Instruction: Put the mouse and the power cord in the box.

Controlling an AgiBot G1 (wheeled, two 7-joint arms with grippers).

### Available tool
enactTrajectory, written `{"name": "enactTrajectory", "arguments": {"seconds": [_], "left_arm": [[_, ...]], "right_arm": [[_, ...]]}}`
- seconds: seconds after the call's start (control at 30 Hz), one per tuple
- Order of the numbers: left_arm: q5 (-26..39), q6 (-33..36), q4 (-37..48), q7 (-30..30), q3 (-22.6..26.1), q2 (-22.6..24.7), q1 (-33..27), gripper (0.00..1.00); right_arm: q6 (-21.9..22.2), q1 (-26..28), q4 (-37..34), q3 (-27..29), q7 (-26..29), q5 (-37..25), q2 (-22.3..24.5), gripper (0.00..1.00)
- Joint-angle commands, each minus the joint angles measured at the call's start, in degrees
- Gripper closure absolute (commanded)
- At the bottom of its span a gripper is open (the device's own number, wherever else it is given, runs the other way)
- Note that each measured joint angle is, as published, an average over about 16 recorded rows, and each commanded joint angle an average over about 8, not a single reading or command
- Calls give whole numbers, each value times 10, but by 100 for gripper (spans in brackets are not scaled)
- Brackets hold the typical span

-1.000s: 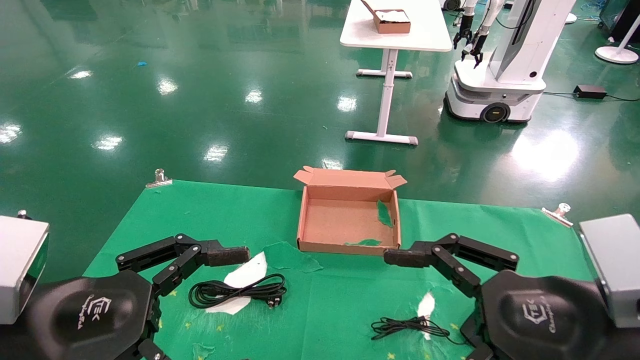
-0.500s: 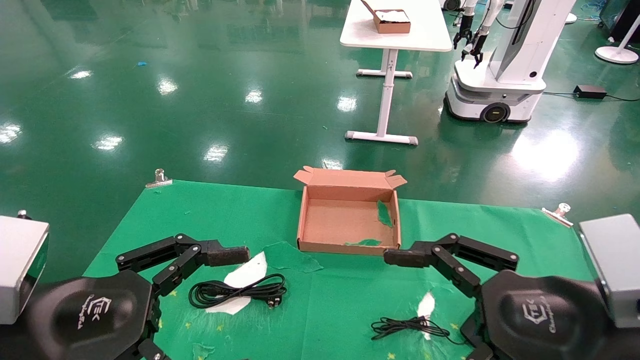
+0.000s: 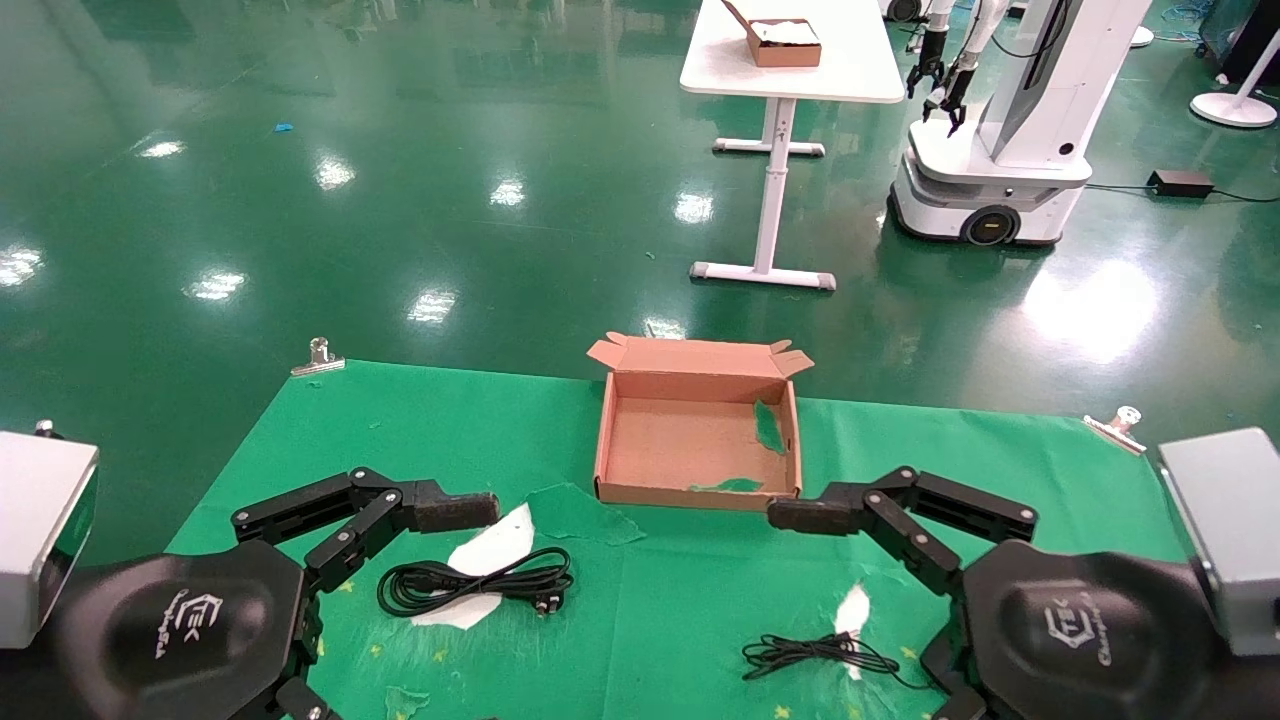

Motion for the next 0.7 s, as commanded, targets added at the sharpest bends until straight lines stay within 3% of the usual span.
{"name": "enactTrajectory", "arguments": {"seconds": [0.03, 0.53, 0.7], "left_arm": [[0, 0, 0, 0, 0, 0, 0, 0], [2, 0, 0, 0, 0, -2, 0, 0], [43, -9, -5, 3, 8, -15, -9, 0]], "right_arm": [[0, 0, 0, 0, 0, 0, 0, 0], [0, 0, 0, 0, 0, 1, 0, 0], [-2, 1, 5, -5, -1, -15, 7, 0]]}}
